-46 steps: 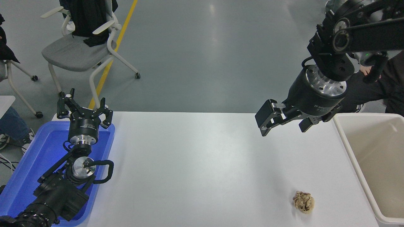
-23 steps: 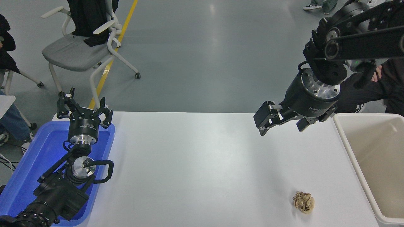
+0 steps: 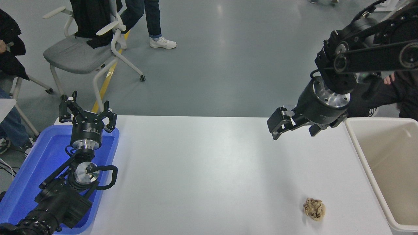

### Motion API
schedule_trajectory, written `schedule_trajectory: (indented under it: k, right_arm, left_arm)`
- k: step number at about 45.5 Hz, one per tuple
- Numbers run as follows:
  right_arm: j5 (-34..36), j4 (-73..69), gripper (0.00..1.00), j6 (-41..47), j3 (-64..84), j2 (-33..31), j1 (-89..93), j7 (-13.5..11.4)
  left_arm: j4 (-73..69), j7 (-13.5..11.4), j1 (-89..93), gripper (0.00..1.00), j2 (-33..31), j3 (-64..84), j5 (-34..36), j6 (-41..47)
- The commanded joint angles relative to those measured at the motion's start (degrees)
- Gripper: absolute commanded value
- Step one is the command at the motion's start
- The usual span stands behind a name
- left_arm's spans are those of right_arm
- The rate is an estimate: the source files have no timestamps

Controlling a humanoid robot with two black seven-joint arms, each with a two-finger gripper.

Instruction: Pick up paper ball place in dustbin

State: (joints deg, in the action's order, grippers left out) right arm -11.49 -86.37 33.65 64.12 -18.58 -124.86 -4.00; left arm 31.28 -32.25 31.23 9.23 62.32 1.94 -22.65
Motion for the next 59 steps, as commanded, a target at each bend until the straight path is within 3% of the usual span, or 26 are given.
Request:
schedule_trajectory:
  k: [1, 10, 16, 40, 59]
  right_arm:
    - [-12.6, 0.3, 1.0, -3.6, -1.5, -12.2, 9.5, 0.0]
    - [-23.0, 0.6, 1.0, -5.9, -8.5, -22.2, 23.5, 0.0]
    - [-26.9, 2.2, 1.0, -8.5, -13.8, -24.7, 32.6, 0.0]
    - [-32.6, 16.1, 1.0, -15.2, -26.9, -19.5, 56.4, 0.0]
    - [-32.3, 17.5, 1.0, -16.1, -30.0, -17.4, 60.5, 0.0]
  left_arm:
    - [0.0, 0.0, 0.0, 0.99, 0.0, 0.0, 0.0, 0.0]
    - [0.0, 0.0, 0.0, 0.99, 0.0, 0.0, 0.0, 0.0]
    - [0.0, 0.0, 0.0, 0.99, 0.0, 0.0, 0.0, 0.1]
    - [0.0, 0.0, 0.1, 0.99, 0.0, 0.0, 0.0, 0.0]
    - [0.0, 0.0, 0.1, 0.99, 0.0, 0.0, 0.0, 0.0]
